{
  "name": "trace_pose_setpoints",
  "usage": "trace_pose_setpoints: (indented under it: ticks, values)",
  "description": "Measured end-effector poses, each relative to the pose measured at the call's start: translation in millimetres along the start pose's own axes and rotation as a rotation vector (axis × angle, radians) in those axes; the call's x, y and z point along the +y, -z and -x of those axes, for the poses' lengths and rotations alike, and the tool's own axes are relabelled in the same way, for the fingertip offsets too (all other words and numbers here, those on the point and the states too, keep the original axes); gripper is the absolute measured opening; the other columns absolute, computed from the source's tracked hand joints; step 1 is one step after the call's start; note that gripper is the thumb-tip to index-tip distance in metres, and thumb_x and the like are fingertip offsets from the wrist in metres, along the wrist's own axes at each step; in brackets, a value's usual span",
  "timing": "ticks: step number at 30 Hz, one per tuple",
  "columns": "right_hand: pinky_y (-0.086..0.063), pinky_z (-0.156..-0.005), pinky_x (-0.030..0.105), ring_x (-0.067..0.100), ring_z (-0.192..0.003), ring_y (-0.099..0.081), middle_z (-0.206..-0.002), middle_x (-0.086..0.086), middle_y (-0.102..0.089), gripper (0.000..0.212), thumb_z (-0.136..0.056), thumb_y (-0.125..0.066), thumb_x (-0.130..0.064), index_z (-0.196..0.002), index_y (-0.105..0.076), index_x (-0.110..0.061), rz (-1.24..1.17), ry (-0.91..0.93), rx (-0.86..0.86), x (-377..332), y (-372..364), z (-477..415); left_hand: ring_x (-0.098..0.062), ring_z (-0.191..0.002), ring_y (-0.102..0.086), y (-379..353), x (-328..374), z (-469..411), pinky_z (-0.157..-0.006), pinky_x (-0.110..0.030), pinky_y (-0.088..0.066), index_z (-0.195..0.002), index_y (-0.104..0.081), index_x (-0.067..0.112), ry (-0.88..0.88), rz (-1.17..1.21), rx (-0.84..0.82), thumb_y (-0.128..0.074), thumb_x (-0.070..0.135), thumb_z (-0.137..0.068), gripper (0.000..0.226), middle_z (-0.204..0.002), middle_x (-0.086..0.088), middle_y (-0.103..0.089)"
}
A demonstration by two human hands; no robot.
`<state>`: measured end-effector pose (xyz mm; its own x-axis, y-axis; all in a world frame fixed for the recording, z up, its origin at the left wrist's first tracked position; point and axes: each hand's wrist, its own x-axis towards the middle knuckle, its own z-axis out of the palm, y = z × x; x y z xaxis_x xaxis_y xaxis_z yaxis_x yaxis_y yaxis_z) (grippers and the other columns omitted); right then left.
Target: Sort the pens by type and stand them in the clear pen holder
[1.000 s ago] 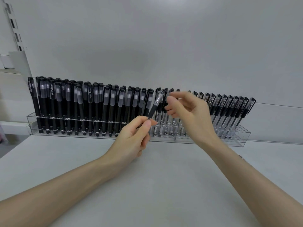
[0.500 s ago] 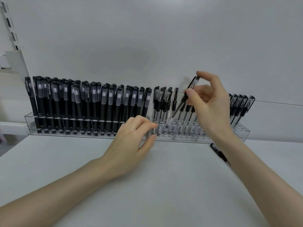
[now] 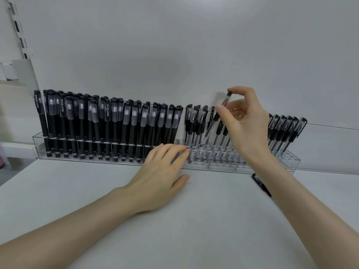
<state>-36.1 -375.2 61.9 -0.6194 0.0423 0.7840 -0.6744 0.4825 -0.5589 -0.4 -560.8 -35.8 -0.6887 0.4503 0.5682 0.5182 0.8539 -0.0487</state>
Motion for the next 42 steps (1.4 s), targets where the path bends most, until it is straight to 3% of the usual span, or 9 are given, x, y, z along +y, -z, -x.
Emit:
trace_pose_setpoints:
  ticks: [5,10,17,24,31,39,42]
  values:
    - [-0.044,-0.064,0.020,0.002,-0.060,-0.052,-0.066,-0.012,-0.055,0.027,-0.083,-0.073,-0.026,-0.104,-0.056,-0.024,0.107,0.015,-0.042,8,-9,1,-0.021,-0.119,-0.039,0,0,0,-0.103,-0.041,-0.036,-0.128,-0.055,0.005,-0.011,-0.052,0.003,-0.036,0.042,-0.090,0.056,-0.128,-0.005,-0.053]
    - [-0.052,-0.076,0.036,0.017,-0.070,-0.062,-0.077,-0.001,-0.064,0.032,-0.089,-0.066,-0.022,-0.120,-0.061,-0.019,0.140,0.015,-0.146,18,-12,3,-0.022,-0.117,-0.040,-1,0,0,-0.103,-0.042,-0.036,-0.127,-0.054,0.005,-0.014,-0.080,0.005,-0.036,0.042,-0.090,0.056,-0.128,-0.005,-0.052]
    - [-0.054,-0.073,0.043,0.022,-0.068,-0.066,-0.075,0.002,-0.064,0.030,-0.090,-0.065,-0.017,-0.119,-0.059,-0.016,0.179,0.071,-0.127,20,-11,3,-0.022,-0.119,-0.039,-3,0,0,-0.104,-0.042,-0.034,-0.129,-0.053,0.005,-0.017,-0.086,0.007,-0.036,0.043,-0.090,0.057,-0.130,-0.006,-0.051]
    - [-0.053,-0.078,0.039,0.021,-0.071,-0.065,-0.076,0.000,-0.062,0.032,-0.092,-0.061,-0.012,-0.124,-0.059,-0.013,0.224,0.096,-0.196,17,-11,-3,-0.022,-0.120,-0.039,-2,1,0,-0.104,-0.040,-0.034,-0.129,-0.053,0.005,-0.013,-0.102,-0.005,-0.036,0.043,-0.090,0.058,-0.130,-0.006,-0.051]
    - [-0.052,-0.079,0.045,0.025,-0.072,-0.066,-0.076,0.005,-0.066,0.033,-0.091,-0.061,-0.010,-0.124,-0.059,-0.012,0.256,0.086,-0.240,23,-13,3,-0.022,-0.119,-0.039,-1,1,0,-0.103,-0.042,-0.035,-0.128,-0.054,0.004,-0.009,-0.113,-0.025,-0.036,0.043,-0.089,0.058,-0.129,-0.006,-0.052]
    - [-0.054,-0.079,0.041,0.014,-0.071,-0.062,-0.086,-0.007,-0.062,0.046,-0.092,-0.060,-0.018,-0.137,-0.048,-0.021,0.337,0.076,-0.296,15,-3,11,-0.024,-0.117,-0.041,4,3,0,-0.102,-0.044,-0.037,-0.127,-0.055,0.002,-0.005,-0.093,-0.064,-0.036,0.042,-0.088,0.058,-0.127,-0.009,-0.053]
    - [-0.054,-0.077,0.037,0.012,-0.069,-0.061,-0.083,-0.010,-0.060,0.046,-0.094,-0.057,-0.019,-0.138,-0.045,-0.020,0.349,0.064,-0.288,11,2,17,-0.028,-0.118,-0.049,7,4,1,-0.102,-0.045,-0.038,-0.126,-0.056,0.003,-0.001,-0.082,-0.093,-0.035,0.040,-0.089,0.056,-0.128,-0.010,-0.055]
